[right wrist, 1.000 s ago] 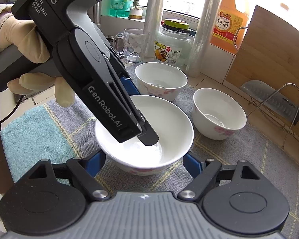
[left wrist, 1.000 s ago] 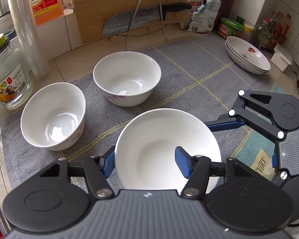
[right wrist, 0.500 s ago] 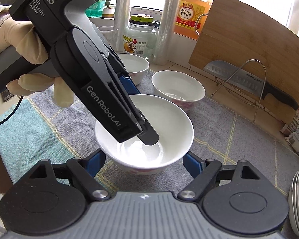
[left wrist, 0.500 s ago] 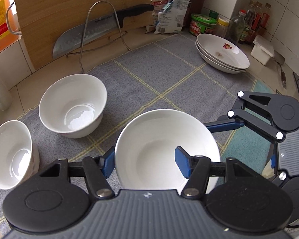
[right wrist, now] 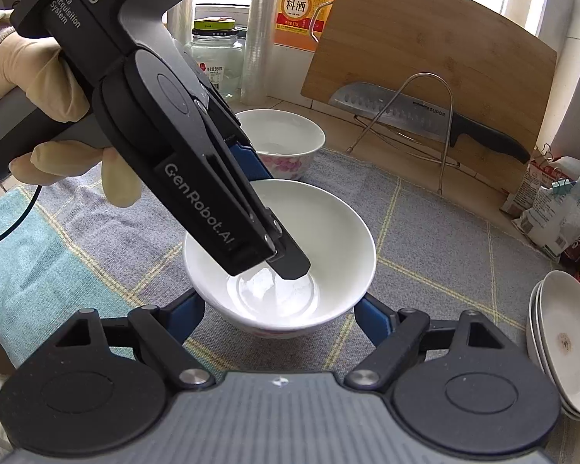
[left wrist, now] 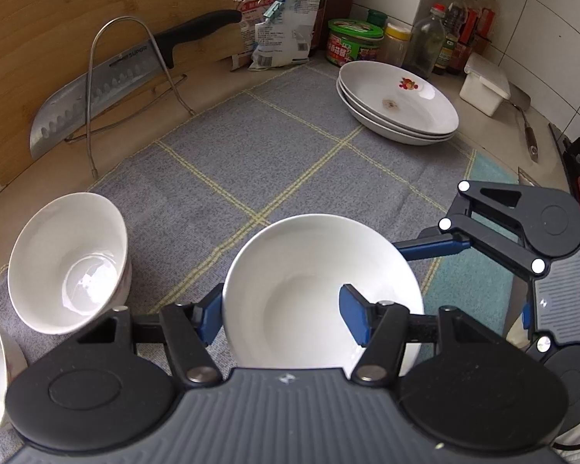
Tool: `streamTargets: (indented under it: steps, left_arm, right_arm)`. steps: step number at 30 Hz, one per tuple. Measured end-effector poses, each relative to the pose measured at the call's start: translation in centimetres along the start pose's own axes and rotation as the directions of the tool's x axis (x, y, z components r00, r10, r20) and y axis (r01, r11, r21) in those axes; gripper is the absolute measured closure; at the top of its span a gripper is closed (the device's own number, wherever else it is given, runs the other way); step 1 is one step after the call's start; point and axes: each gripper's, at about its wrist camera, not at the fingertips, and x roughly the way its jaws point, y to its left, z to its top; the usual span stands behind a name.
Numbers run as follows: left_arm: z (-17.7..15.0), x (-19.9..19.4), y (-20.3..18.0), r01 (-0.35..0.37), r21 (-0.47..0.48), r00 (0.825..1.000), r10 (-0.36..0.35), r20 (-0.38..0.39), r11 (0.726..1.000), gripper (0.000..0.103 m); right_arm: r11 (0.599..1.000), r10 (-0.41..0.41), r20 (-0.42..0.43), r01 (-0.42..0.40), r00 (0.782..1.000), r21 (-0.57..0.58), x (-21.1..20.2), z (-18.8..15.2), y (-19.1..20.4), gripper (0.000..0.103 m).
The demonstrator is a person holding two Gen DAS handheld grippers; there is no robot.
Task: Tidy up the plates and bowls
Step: 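Carry the bowl with both tools toward the plate stack, then lower the bowl onto the towel near the plates and open both tools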
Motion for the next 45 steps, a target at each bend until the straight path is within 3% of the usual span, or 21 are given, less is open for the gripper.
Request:
streamTargets:
  steps: [34,37,41,43,45]
  left_arm:
    - [0.5,2.4,-0.2,0.026,-0.006,0.999,-0.026,-0.023,1.0,0.042]
    - [0.4,2.3,-0.2,0.035,-0.006,0.999,-0.035,-0.014,0.999,0.035]
    - [0.2,1.8,-0.7,0.03,0.014,0.999,-0.03,0.03,0.999,0.014]
    - [0.0,1.3,-0.9,0.017,0.019,0.998,-0.018,0.053,1.0,0.013]
    - [-0.1,0.7,-1.0,0.011,0.014,0.997,-0.012,0.073,1.0,0.012]
  right_arm:
    - [0.998,0.006,-0.042,-0.004,0.999,0.062,1.0,-1.0,-1.7,0.015]
    - [0.997,0.009,-0.042,-0.006,0.999,0.071,1.0,-1.0,-1.8,0.015]
    - [0.996,0.024,-0.031,-0.021,0.999,0.089,0.9,-1.0,-1.9,0.011]
    - [0.991,0.043,-0.012,-0.041,0.999,0.126,0.6,-1.0,-2.2,0.002]
    - [0.991,0.034,0.011,-0.035,0.999,0.13,0.2,-0.9,-2.3,0.0]
